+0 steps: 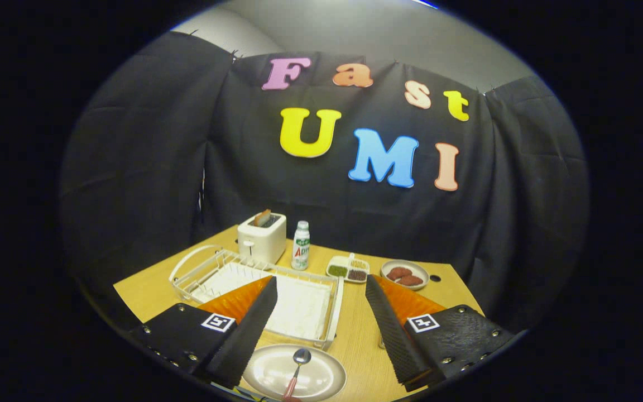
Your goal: Take the plate from the dish rack, then take the spoon from the basket and place it into the plate.
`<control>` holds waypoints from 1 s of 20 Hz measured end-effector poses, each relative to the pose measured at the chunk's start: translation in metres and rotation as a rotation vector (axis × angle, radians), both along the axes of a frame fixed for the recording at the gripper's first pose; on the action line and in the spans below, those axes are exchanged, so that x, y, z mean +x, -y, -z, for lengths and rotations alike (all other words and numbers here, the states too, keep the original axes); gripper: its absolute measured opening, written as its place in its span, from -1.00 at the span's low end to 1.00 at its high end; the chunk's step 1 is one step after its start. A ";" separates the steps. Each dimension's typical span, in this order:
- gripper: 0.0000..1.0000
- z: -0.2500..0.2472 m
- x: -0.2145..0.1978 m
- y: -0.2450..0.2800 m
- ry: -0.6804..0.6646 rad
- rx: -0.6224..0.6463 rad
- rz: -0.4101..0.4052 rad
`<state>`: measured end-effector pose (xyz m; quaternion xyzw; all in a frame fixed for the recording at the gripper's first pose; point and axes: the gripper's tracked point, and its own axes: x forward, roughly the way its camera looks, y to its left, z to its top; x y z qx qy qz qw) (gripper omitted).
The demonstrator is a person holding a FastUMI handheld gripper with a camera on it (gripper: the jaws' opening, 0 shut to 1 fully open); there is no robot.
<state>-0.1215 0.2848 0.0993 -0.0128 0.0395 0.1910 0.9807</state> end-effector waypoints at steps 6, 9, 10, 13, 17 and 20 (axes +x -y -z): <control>0.93 -0.055 0.055 0.051 0.156 0.107 0.035; 0.93 -0.054 0.089 0.087 0.180 0.098 0.075; 0.93 -0.053 0.099 0.103 0.202 0.092 0.106; 0.93 -0.046 0.126 0.155 0.316 0.083 0.184; 0.92 0.007 0.157 0.210 0.319 0.065 0.232; 0.93 0.058 0.178 0.244 0.288 0.049 0.245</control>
